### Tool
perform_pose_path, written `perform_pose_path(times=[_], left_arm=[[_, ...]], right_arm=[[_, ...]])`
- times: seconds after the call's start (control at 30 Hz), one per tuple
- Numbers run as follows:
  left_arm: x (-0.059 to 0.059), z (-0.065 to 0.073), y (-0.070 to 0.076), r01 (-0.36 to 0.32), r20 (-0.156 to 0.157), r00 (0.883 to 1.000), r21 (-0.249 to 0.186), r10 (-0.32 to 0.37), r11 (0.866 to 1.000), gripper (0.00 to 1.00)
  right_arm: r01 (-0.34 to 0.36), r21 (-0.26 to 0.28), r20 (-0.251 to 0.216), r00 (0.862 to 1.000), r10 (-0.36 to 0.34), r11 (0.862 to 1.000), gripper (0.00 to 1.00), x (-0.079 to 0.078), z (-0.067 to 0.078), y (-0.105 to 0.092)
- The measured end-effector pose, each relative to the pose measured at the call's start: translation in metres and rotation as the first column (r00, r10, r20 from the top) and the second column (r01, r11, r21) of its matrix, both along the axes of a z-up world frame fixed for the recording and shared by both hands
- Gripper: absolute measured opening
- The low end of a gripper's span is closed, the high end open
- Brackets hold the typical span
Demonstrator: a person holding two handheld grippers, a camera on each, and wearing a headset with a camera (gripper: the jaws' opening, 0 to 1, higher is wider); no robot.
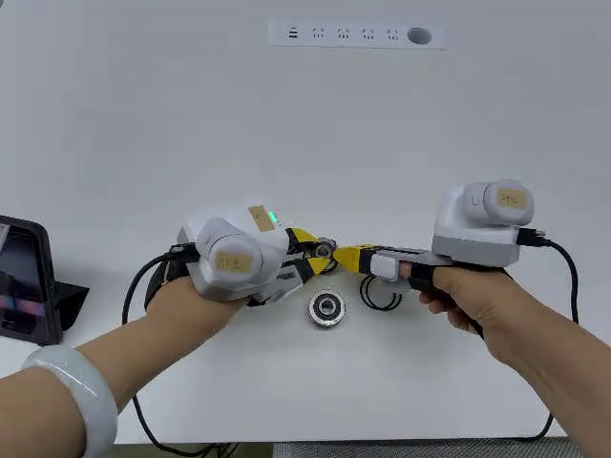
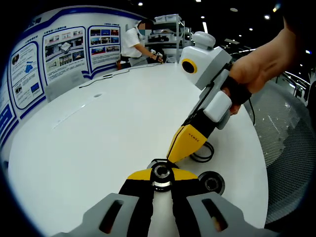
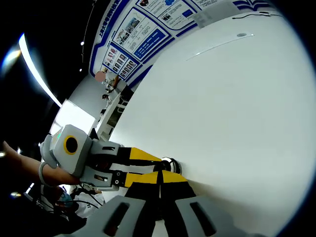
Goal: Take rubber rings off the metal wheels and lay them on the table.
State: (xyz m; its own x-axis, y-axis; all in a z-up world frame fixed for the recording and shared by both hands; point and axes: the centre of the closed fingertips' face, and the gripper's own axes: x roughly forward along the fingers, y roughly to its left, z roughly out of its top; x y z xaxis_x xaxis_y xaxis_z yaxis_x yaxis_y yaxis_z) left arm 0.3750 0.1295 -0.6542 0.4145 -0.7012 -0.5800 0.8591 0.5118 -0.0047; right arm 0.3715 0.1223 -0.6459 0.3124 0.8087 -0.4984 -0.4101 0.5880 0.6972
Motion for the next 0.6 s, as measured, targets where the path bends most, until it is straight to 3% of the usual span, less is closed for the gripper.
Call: perform_pose_path(times=[0.1,0.2,0.6], left_arm=[[0.000,0.000,0.000,0.000,0.000,1.000,0.001,0.000,1.000,0.13],[0.000,0.000,0.000,0.000,0.000,1.000,0.003,0.000,1.000,0.13],[0.000,0.000,-0.001,0.023,0.008,1.000,0.014,-0.023,1.000,0.13]], right_arm=[[-0.018,0.015,0.006,1.000,0.018,1.000,0.01,-0.002,0.005,0.006],[0.013,0.043,0.009,1.000,-0.014,0.999,0.01,0.003,0.012,0.006],[0.030,-0.004,-0.011,0.999,-0.030,1.000,0.02,0.001,-0.001,-0.006]])
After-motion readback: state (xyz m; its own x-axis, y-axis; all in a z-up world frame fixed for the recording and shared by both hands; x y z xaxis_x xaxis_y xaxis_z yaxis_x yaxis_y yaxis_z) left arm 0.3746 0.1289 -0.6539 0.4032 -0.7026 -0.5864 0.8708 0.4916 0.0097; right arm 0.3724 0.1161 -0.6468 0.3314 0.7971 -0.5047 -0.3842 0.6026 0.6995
